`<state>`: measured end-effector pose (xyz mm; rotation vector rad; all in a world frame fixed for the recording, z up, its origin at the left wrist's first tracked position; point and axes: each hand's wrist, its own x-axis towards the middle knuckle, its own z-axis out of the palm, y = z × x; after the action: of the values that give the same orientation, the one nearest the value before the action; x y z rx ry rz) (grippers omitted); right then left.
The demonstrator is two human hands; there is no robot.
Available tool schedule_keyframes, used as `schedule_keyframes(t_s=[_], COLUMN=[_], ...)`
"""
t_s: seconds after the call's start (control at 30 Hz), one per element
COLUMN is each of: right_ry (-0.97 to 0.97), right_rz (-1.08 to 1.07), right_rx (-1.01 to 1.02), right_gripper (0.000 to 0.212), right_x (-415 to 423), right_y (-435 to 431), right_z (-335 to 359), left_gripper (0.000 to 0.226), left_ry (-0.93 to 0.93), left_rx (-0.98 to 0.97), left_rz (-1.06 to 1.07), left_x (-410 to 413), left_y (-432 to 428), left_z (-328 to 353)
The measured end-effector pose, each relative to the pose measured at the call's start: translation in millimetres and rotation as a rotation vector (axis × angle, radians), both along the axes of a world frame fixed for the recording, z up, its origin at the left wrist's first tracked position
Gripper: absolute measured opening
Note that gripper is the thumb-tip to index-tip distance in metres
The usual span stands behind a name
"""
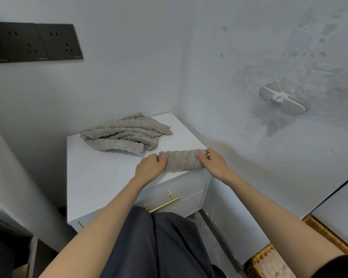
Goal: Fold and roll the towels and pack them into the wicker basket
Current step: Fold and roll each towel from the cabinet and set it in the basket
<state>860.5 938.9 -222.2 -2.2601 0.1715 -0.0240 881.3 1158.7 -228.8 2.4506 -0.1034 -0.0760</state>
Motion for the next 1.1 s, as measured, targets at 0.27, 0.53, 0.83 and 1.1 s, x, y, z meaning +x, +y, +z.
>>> schedule_keyframes(t_s=[0.27,0.53,0.83,1.1], right_ry=[-0.148,-0.463,-0.432,-0.382], right_rz=[-0.158,0.294,0.293,0.279], right_rx=[-0.295,-0.602,-0.693,-0.733], right_gripper=[0.036,0.039,0.045,0.047], right_x=[2.4,1.9,6.6,2.8], right_y=[15.8,49.1,66.3,51.1], right_z=[-6.3,-4.4,-26.0,-31.6], left_gripper=[0.049,0.047,0.04,0.044], left_ry=[0.063,0.078,0.037,0.053], left_rx=[-0.002,-0.005,0.009,0.032], left_rz=[0.099,0.102,0.14,0.155], left_x=[3.9,5.3,5.4,8.3], left_y=[-4.9,-6.0,-7.1,-6.4], left_z=[2.1,5.6,-1.3,-6.1])
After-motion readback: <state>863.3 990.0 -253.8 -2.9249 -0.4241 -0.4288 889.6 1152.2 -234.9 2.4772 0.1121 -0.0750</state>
